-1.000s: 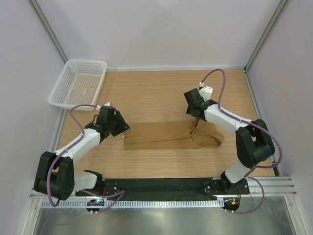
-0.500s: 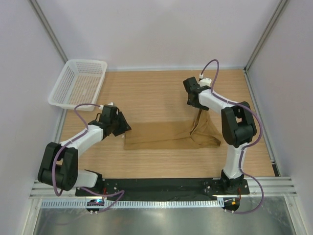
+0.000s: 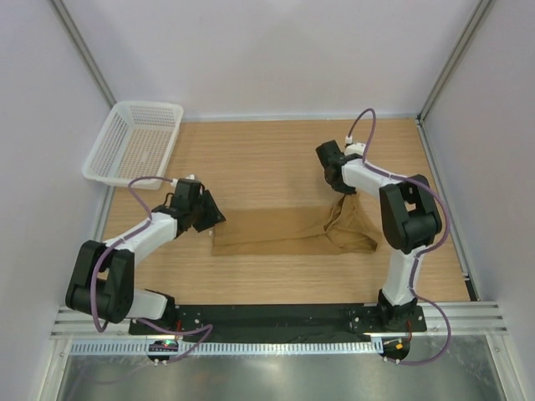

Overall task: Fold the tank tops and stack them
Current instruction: Fold the tank top

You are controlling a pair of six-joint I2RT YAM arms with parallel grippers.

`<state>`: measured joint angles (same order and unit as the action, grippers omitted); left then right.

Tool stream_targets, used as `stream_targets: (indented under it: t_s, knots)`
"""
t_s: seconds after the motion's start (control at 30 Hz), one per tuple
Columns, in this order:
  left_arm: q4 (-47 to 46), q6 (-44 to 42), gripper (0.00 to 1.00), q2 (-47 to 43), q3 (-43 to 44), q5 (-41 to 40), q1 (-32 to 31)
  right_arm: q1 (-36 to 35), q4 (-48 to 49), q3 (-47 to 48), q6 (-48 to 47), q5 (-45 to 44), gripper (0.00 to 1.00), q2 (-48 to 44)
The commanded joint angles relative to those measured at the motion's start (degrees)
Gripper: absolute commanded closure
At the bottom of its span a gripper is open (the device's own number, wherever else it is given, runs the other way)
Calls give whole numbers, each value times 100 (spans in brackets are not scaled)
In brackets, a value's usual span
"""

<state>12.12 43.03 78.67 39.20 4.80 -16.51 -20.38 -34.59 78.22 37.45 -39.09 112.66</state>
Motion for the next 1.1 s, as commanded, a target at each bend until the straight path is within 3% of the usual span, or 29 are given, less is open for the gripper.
stream_targets:
  t_s: [0.0, 0.33, 0.63, 0.87, 1.07]
  knots:
    - [-307, -84, 56, 104, 96, 118, -36, 26, 408, -543, 306, -327, 99, -1024]
    - [-351, -119, 57, 578, 140, 258, -54, 34, 1840, -2906, 1079, -441, 98, -2791]
    - [-342, -93, 59, 930, 211, 215, -54, 280, 2367, -4304, 2179, -398, 95, -3698]
    - [-333, -119, 60, 1255, 307, 285, -54, 641, 2659, -4631, 1969, -266, 92, -4156]
    - [-324, -128, 60, 1493, 351, 294, -45, 798, 2483, -4780, 2028, -714, 88, -4314]
